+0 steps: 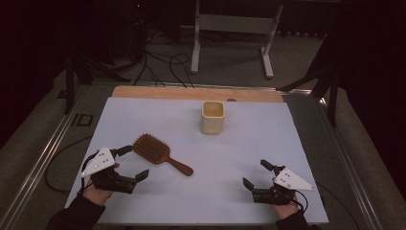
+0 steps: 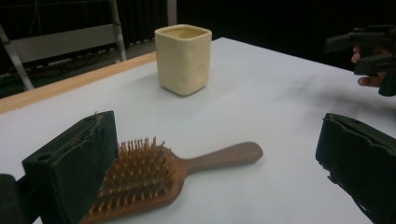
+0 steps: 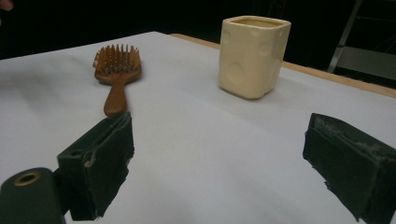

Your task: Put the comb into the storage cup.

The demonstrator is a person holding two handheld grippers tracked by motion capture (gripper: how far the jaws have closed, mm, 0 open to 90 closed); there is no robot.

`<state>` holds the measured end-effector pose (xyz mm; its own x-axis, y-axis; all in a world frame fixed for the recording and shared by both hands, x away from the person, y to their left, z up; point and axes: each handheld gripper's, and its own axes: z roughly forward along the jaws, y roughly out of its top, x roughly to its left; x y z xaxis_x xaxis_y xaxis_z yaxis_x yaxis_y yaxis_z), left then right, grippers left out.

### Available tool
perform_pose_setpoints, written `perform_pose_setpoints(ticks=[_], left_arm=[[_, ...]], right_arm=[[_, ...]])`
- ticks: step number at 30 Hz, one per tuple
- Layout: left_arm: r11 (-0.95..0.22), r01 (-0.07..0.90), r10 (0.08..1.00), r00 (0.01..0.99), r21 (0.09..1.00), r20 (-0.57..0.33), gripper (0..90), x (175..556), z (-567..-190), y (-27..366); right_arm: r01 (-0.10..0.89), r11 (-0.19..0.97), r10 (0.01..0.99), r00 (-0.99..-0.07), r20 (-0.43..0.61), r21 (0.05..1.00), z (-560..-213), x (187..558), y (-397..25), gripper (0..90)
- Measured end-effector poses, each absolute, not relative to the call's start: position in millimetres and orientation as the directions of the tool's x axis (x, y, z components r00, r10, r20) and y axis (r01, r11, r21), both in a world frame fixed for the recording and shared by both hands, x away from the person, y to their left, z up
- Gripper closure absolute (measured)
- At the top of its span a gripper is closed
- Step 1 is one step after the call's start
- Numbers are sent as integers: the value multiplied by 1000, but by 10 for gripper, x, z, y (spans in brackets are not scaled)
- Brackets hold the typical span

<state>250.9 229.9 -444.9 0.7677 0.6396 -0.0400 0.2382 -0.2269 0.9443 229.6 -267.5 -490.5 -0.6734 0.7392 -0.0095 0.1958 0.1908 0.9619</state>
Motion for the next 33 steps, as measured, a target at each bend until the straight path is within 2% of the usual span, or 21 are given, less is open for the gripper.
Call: perform_pose_setpoints(ticks=[14, 27, 33], left_arm=[[-249, 241, 611, 790, 938, -41, 0, 2666, -4260, 2127], [-297, 237, 572, 820, 925, -26, 0, 2773, -4182, 1886], [-329, 245, 581, 814, 912, -10, 1, 2837, -4199, 1759]], right_arm=[[201, 189, 740, -673, -4, 961, -4908, 2296, -2673, 86], [203, 185, 737, -676, 1, 961, -4908, 2297, -2672, 86], [204, 183, 735, -678, 4, 962, -4910, 2298, -2672, 86]])
